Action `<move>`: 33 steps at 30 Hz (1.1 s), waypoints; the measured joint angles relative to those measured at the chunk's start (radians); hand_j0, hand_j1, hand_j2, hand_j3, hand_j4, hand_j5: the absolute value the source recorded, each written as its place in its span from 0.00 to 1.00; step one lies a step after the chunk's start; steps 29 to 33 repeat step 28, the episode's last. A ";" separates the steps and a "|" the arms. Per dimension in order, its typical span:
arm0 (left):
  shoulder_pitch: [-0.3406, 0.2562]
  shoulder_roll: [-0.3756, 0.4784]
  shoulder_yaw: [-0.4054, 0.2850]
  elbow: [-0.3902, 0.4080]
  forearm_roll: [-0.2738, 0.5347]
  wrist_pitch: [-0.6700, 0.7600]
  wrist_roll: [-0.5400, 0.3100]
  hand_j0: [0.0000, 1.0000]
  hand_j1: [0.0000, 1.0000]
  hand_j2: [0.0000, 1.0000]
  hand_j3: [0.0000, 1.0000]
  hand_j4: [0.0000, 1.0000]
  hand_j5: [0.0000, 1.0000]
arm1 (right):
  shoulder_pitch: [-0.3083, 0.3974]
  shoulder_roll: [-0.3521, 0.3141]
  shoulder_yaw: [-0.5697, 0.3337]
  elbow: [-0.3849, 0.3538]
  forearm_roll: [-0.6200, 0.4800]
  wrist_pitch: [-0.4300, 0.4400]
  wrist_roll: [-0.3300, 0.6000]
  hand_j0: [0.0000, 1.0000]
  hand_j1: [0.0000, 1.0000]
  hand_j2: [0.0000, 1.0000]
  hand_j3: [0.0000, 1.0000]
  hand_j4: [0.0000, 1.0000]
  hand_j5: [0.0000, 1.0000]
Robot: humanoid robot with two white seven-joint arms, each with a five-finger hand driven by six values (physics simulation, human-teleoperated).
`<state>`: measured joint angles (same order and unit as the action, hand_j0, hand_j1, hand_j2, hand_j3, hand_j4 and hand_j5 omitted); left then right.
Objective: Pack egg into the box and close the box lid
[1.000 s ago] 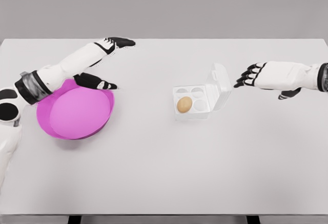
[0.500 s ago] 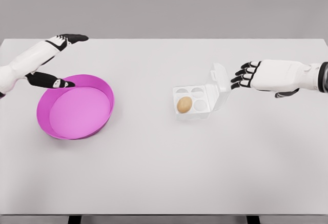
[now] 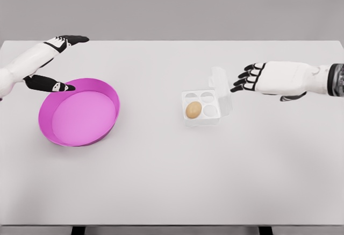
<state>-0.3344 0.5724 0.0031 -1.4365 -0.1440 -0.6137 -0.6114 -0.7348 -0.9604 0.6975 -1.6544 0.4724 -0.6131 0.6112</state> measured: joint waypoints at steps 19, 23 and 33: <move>0.002 -0.001 0.000 0.004 -0.002 0.000 0.000 1.00 1.00 1.00 1.00 1.00 1.00 | -0.035 0.043 0.029 0.065 -0.028 0.000 0.000 1.00 1.00 1.00 1.00 1.00 1.00; 0.002 -0.001 -0.001 0.004 -0.003 0.000 0.000 1.00 1.00 1.00 1.00 1.00 1.00 | -0.040 0.041 0.025 0.169 -0.051 0.000 0.000 1.00 1.00 1.00 1.00 1.00 1.00; 0.002 -0.001 -0.002 0.004 -0.004 0.000 0.000 1.00 1.00 1.00 1.00 1.00 1.00 | -0.040 0.042 0.026 0.201 -0.058 0.000 0.000 1.00 1.00 1.00 1.00 1.00 1.00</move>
